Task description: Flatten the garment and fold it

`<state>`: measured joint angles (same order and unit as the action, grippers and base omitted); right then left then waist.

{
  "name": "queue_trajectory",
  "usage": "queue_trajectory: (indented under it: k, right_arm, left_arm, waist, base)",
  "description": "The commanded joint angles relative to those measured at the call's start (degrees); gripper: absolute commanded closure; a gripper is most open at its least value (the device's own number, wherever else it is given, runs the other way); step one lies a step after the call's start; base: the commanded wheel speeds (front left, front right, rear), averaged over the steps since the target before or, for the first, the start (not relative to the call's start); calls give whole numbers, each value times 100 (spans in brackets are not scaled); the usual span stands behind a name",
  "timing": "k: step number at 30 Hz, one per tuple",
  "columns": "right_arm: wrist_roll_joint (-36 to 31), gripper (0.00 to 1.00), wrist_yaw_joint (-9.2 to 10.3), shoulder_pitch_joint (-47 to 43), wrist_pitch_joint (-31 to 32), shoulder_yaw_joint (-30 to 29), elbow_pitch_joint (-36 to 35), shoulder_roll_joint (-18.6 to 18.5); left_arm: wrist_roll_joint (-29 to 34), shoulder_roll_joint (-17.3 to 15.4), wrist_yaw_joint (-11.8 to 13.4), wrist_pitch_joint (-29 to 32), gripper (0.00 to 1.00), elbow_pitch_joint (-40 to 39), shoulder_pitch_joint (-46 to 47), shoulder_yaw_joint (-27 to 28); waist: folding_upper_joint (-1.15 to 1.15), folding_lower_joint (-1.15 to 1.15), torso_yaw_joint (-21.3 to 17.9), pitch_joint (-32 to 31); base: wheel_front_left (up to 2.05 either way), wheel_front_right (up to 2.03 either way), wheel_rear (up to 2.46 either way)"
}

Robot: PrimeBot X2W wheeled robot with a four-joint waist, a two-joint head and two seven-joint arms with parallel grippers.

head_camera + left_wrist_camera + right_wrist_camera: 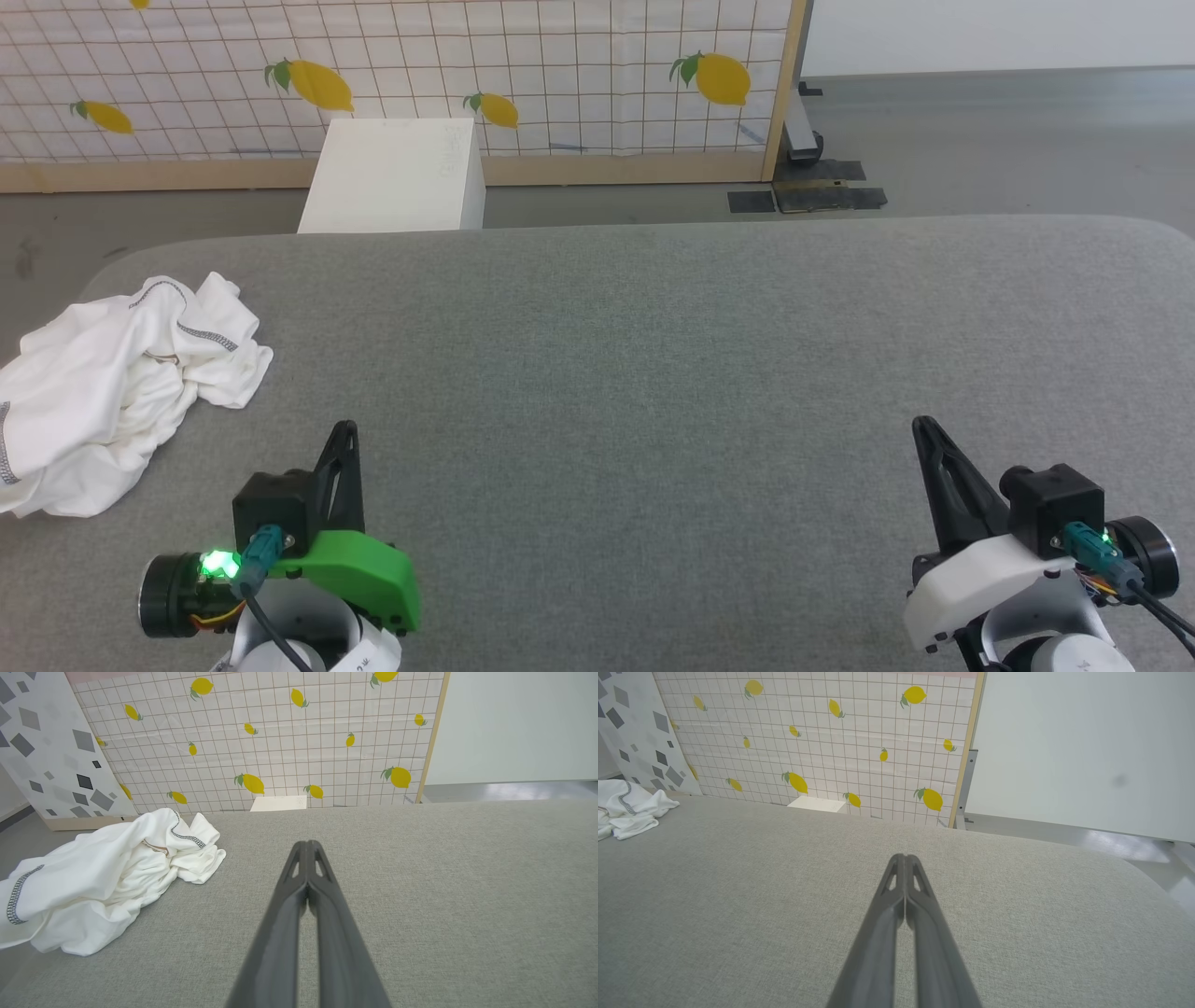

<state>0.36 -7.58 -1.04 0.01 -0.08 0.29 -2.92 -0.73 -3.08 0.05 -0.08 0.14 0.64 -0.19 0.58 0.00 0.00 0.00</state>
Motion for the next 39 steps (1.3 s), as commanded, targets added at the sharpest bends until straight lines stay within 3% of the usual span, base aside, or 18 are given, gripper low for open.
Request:
queue_trajectory:
  k: [1, 22, 23, 39]
  right_arm:
    - [-36, 100, 9, 104, -1, 8, -29, 4]
    - [-36, 100, 9, 104, -1, 8, -29, 4]
    - [1, 0, 0, 0, -1, -1, 0, 0]
    - [216, 0, 1, -46, -166, -91, 149, 0]
  left_arm:
    - [73, 21, -5, 8, 100, -14, -64, 19]
    - [73, 21, -5, 8, 100, -14, -64, 19]
    - [-1, 0, 0, 0, 0, 0, 0, 0]
    - [-199, 1, 80, -163, 0, 130, -14, -93]
  waist:
    - [-58, 0, 0, 0]
    - [-58, 0, 0, 0]
    - [0, 0, 0, 0]
    - [-6, 0, 7, 5]
  base:
    - [0, 0, 0]
    - [0, 0, 0]
    - [0, 0, 0]
    - [0, 0, 0]
